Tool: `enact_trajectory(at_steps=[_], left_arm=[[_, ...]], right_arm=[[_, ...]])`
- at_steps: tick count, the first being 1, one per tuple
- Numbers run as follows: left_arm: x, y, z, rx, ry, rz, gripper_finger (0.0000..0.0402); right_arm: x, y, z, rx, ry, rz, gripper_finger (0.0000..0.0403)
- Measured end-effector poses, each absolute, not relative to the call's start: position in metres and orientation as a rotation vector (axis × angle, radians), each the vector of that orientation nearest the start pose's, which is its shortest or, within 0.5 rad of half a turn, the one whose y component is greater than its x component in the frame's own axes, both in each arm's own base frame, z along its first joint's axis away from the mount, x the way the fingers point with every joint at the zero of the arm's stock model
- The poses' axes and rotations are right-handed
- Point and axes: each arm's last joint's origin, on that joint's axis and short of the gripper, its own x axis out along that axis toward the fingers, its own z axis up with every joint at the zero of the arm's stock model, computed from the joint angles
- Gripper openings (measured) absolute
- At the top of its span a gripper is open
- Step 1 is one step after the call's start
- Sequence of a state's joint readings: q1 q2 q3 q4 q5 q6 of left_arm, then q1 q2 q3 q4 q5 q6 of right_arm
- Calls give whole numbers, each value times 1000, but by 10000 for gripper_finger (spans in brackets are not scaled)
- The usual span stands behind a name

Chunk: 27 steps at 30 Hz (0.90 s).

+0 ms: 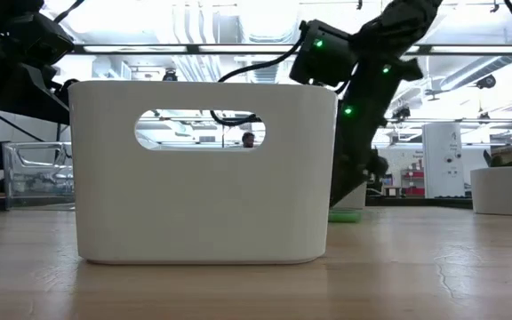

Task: Pick & Place Paint Supplies
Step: Put the green scissors into the transparent bin

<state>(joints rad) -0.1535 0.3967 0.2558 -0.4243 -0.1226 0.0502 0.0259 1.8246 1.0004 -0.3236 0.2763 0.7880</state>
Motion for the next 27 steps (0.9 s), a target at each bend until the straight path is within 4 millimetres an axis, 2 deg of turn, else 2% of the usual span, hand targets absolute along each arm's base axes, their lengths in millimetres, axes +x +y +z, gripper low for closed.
enact_trajectory(at_steps=[9, 16, 22, 27], left_arm=[[108, -13, 179, 127, 559, -44, 188], [108, -13, 179, 127, 559, -44, 188], [108, -13, 179, 127, 560, -44, 188], [108, -13, 179, 127, 560, -44, 188]], right_arm=[[358, -33, 119, 549, 856, -557, 193], [376, -62, 118, 471, 791, -481, 193], [409, -83, 110, 491, 778, -404, 193], [435, -89, 109, 436, 804, -316, 193]])
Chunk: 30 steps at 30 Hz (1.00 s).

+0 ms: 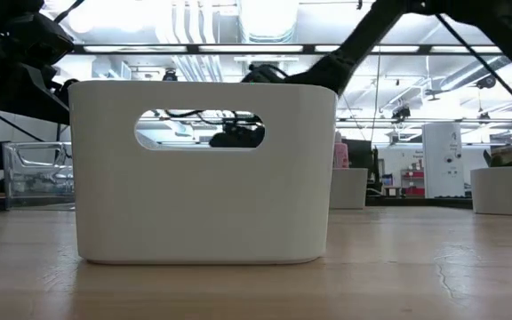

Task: Pick & Place Paint Supplies
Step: Put the green scissors into the transparent bin

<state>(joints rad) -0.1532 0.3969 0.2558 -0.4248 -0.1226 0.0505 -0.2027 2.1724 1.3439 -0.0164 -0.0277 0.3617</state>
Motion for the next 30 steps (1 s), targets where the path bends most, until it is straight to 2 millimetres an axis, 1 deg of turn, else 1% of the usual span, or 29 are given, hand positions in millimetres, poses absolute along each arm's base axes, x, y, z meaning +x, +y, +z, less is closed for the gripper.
enact_trajectory(at_steps=[2, 6, 12, 15, 19, 23, 24, 27, 30], left_arm=[[108, -13, 179, 127, 560, -44, 188], [108, -13, 179, 127, 560, -44, 188], [108, -13, 179, 127, 559, -44, 188], [108, -13, 179, 127, 559, -44, 188], [108, -13, 179, 127, 559, -44, 188], [108, -13, 179, 127, 560, -44, 188], [108, -13, 179, 127, 560, -44, 188], [108, -13, 179, 126, 560, -44, 188], [108, -13, 179, 127, 560, -44, 188]], right_arm=[[442, -89, 111, 395, 821, -293, 193], [451, -90, 119, 354, 842, -272, 193], [452, -88, 128, 313, 852, -260, 193], [452, -85, 138, 316, 829, -256, 193], [450, -77, 160, 294, 781, -250, 193], [441, -62, 196, 220, 706, -256, 193], [437, -57, 206, 200, 679, -261, 193], [423, -44, 228, 143, 623, -292, 193], [405, -36, 240, 148, 530, -333, 193]])
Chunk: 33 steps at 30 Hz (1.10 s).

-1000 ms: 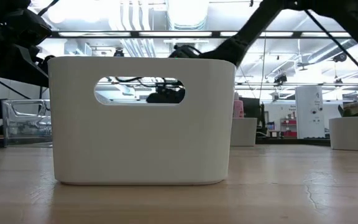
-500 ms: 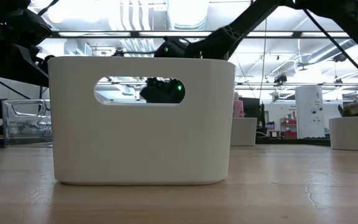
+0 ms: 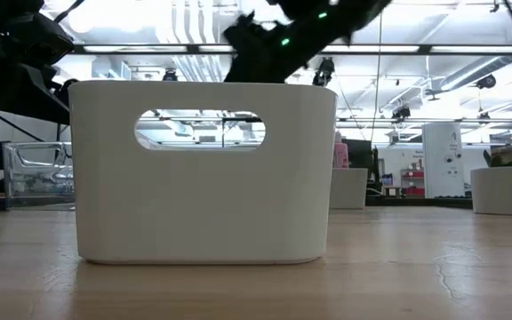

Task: Pick & Place Paint Supplies
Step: Put the green scissors into the transparent bin

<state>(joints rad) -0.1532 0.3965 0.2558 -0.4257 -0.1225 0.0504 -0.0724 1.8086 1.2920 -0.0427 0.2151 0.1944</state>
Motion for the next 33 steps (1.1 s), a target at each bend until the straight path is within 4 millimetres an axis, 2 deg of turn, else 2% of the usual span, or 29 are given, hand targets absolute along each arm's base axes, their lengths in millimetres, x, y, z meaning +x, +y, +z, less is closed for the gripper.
enact_trajectory(at_steps=[3, 8, 14, 19, 25, 33], left_arm=[[108, -13, 179, 127, 561, -44, 188], [108, -13, 179, 127, 561, -44, 188], [108, -13, 179, 127, 562, -44, 188], [108, -13, 179, 127, 562, -44, 187], [108, -13, 179, 127, 561, -44, 187], [108, -13, 179, 127, 561, -44, 187]], right_arm=[[381, -26, 244, 131, 405, -319, 193], [330, -5, 234, 81, 245, -234, 193], [264, 5, 227, 130, 191, -203, 193], [217, 8, 215, 153, 161, -177, 193], [176, 5, 196, 160, 123, -174, 193], [141, 3, 172, 135, 61, -175, 193]])
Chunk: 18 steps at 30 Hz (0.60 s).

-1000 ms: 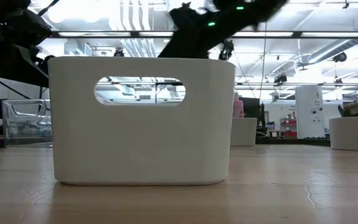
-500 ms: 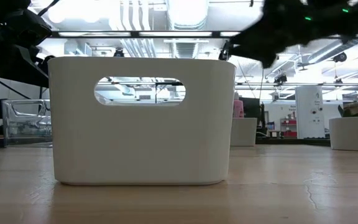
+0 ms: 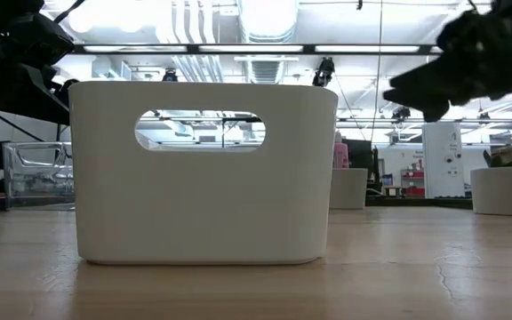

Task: Pick & Place Paint Supplies
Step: Put the green scissors into the transparent bin

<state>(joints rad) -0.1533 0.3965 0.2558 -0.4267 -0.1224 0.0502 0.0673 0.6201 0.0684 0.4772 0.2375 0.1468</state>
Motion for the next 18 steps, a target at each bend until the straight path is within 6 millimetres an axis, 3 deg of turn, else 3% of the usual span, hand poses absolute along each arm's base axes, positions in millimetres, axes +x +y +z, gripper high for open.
enact_trajectory(at_steps=[4, 12, 18], left_arm=[[108, -13, 179, 127, 561, -44, 187], [108, -13, 179, 127, 561, -44, 187], [108, -13, 179, 127, 562, -44, 187]], right_arm=[[128, 1, 163, 120, 37, -187, 193], [109, 0, 163, 120, 43, -201, 193], [96, -1, 171, 121, -52, -195, 193]])
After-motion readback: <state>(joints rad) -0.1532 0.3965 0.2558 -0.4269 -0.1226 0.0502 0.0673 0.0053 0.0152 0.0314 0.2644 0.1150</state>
